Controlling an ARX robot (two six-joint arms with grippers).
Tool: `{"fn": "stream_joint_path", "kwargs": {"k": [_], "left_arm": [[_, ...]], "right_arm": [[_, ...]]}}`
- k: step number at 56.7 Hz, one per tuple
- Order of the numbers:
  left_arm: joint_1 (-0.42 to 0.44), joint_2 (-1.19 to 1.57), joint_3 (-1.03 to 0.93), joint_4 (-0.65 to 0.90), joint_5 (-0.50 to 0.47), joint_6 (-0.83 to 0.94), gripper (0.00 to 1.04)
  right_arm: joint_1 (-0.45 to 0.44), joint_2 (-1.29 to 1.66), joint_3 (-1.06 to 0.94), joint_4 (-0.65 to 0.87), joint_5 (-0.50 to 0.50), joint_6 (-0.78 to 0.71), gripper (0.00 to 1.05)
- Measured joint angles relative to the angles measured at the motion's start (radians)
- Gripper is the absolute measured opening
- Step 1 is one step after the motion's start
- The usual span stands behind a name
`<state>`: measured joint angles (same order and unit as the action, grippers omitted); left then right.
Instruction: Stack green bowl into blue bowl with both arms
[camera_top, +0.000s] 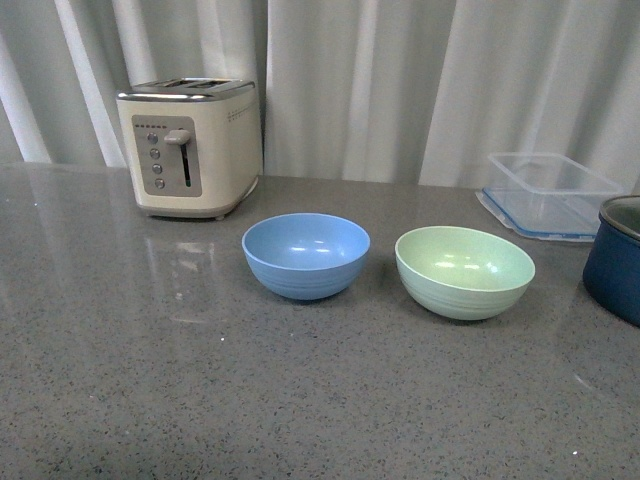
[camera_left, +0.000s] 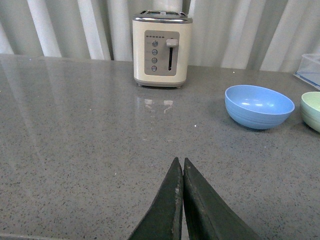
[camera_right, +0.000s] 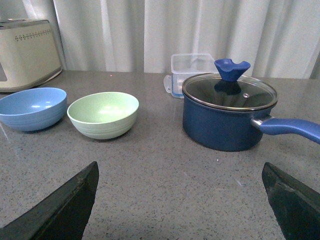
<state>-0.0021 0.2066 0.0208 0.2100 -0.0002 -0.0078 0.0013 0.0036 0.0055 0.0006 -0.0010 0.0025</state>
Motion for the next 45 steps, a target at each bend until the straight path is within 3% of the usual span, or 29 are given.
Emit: {"fn": "stream_joint_path", "kwargs": {"k": [9, 15, 22, 26, 37, 42, 45], "left_arm": [[0.000, -0.043, 0.000, -0.043, 0.000, 0.000, 0.04], [0.000, -0.164, 0.000, -0.199, 0.000, 0.000, 0.04], [0.000, -0.203, 0.000, -0.208, 0.000, -0.001, 0.05], [0.000, -0.203, 0.000, -0.209, 0.000, 0.000, 0.20], [0.000, -0.203, 0.000, -0.209, 0.000, 0.000, 0.51], [0.000, -0.203, 0.000, -0.209, 0.000, 0.000, 0.67], [0.000, -0.203, 0.000, -0.209, 0.000, 0.000, 0.76]], "right_arm": [[0.000, 0.000, 0.000, 0.000, 0.000, 0.000, 0.95], [0.000, 0.000, 0.000, 0.000, 0.000, 0.000, 0.95], [0.000, 0.000, 0.000, 0.000, 0.000, 0.000, 0.95], [0.000, 0.000, 0.000, 0.000, 0.000, 0.000, 0.95], [0.000, 0.000, 0.000, 0.000, -0.001, 0.000, 0.95], [-0.009, 0.082, 0.064, -0.145, -0.100, -0.026, 0.95], [-0.001, 0.137, 0.095, -0.152, -0.126, -0.029, 0.95]]}}
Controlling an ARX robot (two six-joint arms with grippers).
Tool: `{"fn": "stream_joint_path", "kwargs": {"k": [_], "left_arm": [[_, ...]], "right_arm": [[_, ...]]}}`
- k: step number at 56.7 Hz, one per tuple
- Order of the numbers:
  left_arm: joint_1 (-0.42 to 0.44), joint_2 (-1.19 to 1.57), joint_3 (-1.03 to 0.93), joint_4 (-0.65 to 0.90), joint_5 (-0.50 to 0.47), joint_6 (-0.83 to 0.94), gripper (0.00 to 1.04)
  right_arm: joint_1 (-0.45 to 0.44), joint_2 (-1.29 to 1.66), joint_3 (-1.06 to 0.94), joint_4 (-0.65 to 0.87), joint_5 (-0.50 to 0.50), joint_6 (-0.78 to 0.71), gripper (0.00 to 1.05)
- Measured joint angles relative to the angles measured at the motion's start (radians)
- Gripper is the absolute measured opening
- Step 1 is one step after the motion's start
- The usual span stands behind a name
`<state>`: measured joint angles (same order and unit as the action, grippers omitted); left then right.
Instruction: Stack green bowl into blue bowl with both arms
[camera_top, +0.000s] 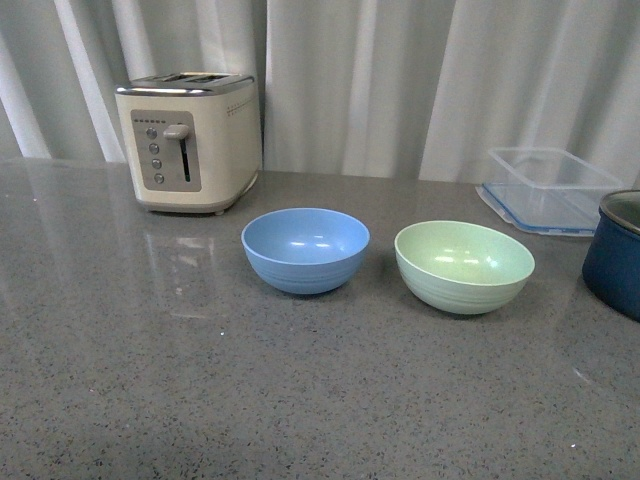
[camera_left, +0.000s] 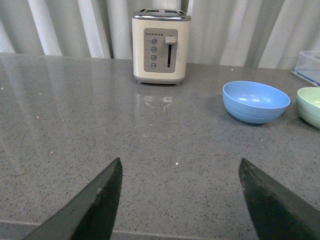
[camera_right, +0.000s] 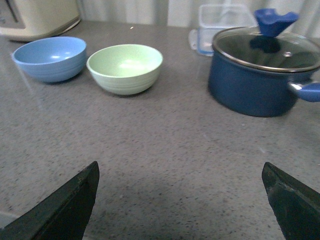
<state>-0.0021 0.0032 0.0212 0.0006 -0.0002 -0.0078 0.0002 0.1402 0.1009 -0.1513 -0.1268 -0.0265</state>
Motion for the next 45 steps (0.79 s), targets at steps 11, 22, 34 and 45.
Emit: {"fn": "stream_joint_path", "kwargs": {"k": [11, 22, 34, 45], "left_arm": [[0.000, 0.000, 0.000, 0.000, 0.000, 0.002, 0.99], [0.000, 0.000, 0.000, 0.000, 0.000, 0.003, 0.98], [0.000, 0.000, 0.000, 0.000, 0.000, 0.003, 0.98], [0.000, 0.000, 0.000, 0.000, 0.000, 0.003, 0.98]], "right_arm": [[0.072, 0.333, 0.249, 0.083, -0.061, 0.072, 0.95], [0.150, 0.829, 0.570, 0.016, -0.115, 0.225, 0.95], [0.173, 1.235, 0.861, -0.021, -0.032, 0.270, 0.95], [0.169, 1.498, 1.035, -0.040, 0.072, 0.277, 0.95]]}}
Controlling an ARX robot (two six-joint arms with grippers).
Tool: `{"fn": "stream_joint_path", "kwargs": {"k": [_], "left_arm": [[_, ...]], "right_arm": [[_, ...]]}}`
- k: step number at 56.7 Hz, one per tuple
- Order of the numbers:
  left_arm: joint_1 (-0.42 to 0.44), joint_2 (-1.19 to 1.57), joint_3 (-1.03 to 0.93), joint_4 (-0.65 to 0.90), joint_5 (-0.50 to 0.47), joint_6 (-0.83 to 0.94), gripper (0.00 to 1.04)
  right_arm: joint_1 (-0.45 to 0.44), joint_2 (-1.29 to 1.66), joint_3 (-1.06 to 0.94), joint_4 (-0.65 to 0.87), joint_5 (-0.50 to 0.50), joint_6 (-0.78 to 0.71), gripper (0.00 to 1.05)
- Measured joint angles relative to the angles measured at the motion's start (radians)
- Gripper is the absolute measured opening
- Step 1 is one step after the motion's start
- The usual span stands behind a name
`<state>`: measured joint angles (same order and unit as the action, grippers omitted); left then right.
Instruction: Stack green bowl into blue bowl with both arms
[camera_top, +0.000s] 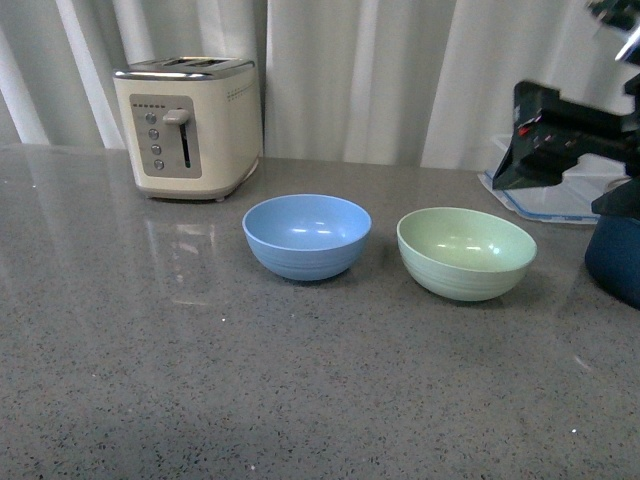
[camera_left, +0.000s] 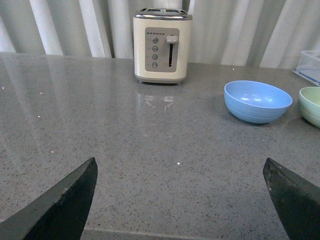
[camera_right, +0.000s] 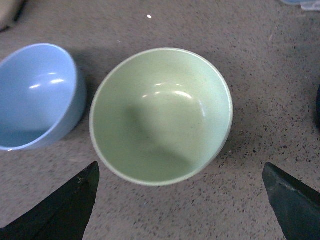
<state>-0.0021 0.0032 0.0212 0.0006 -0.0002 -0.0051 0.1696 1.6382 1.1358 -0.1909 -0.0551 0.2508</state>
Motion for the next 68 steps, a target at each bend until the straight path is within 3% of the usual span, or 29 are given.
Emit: {"fn": "stream_joint_path", "kwargs": {"k": [22, 43, 52, 68], "left_arm": [[0.000, 0.000, 0.000, 0.000, 0.000, 0.000, 0.98], [0.000, 0.000, 0.000, 0.000, 0.000, 0.000, 0.98], [0.000, 0.000, 0.000, 0.000, 0.000, 0.000, 0.98], [0.000, 0.000, 0.000, 0.000, 0.000, 0.000, 0.98]], "right_arm": [[-0.032, 0.287, 0.187, -0.037, 0.130, 0.009, 0.94], [-0.043, 0.319, 0.193, -0.037, 0.145, 0.019, 0.35], [-0.047, 0.312, 0.199, -0.045, 0.136, 0.024, 0.03], [0.028, 0.187, 0.344, -0.109, 0.097, 0.019, 0.01]]}}
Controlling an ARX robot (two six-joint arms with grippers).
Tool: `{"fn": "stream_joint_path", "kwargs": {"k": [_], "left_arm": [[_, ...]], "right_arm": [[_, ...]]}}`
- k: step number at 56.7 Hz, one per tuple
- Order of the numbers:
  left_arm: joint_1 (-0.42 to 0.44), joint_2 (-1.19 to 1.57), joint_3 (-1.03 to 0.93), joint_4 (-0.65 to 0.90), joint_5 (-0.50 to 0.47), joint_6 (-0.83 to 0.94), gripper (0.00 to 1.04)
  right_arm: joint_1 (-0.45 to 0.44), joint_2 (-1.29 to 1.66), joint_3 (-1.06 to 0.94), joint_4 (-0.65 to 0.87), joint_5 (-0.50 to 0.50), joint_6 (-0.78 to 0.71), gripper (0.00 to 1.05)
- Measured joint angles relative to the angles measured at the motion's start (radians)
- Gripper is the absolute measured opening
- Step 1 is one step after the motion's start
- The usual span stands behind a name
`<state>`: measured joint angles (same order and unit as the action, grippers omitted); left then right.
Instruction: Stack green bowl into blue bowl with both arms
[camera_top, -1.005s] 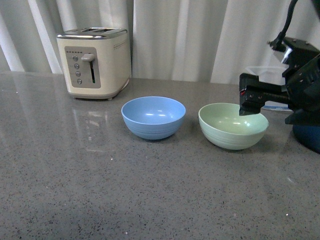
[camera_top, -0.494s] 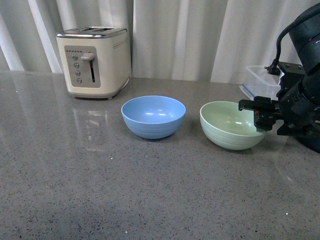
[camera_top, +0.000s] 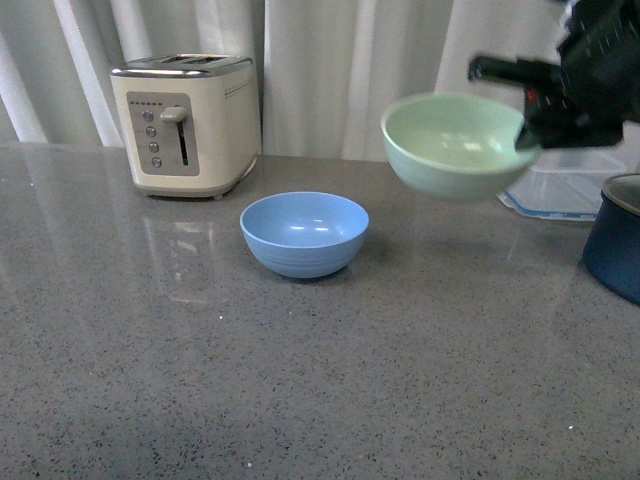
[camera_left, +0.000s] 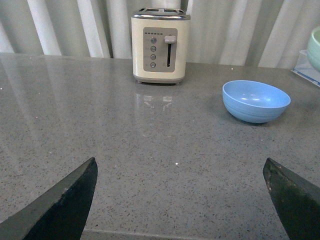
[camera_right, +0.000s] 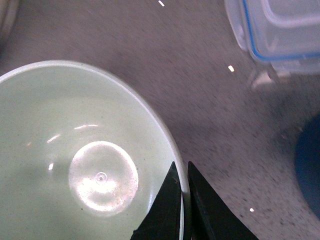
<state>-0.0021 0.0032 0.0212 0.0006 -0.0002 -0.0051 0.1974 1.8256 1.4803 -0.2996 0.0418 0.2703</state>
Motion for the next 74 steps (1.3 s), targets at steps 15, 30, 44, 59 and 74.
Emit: {"fn": "stream_joint_path", "kwargs": {"k": [15, 30, 44, 59, 74], "left_arm": [[0.000, 0.000, 0.000, 0.000, 0.000, 0.000, 0.98], [0.000, 0.000, 0.000, 0.000, 0.000, 0.000, 0.98], [0.000, 0.000, 0.000, 0.000, 0.000, 0.000, 0.98], [0.000, 0.000, 0.000, 0.000, 0.000, 0.000, 0.98], [0.000, 0.000, 0.000, 0.000, 0.000, 0.000, 0.98]], "right_arm": [[0.170, 0.050, 0.185, -0.037, 0.013, -0.004, 0.01], [0.228, 0.201, 0.275, -0.073, 0.052, -0.011, 0.01], [0.229, 0.284, 0.319, -0.079, 0.093, -0.016, 0.01], [0.229, 0.294, 0.332, -0.089, 0.076, -0.018, 0.26], [0.165, -0.024, 0.128, 0.010, -0.115, -0.034, 0.85]]}}
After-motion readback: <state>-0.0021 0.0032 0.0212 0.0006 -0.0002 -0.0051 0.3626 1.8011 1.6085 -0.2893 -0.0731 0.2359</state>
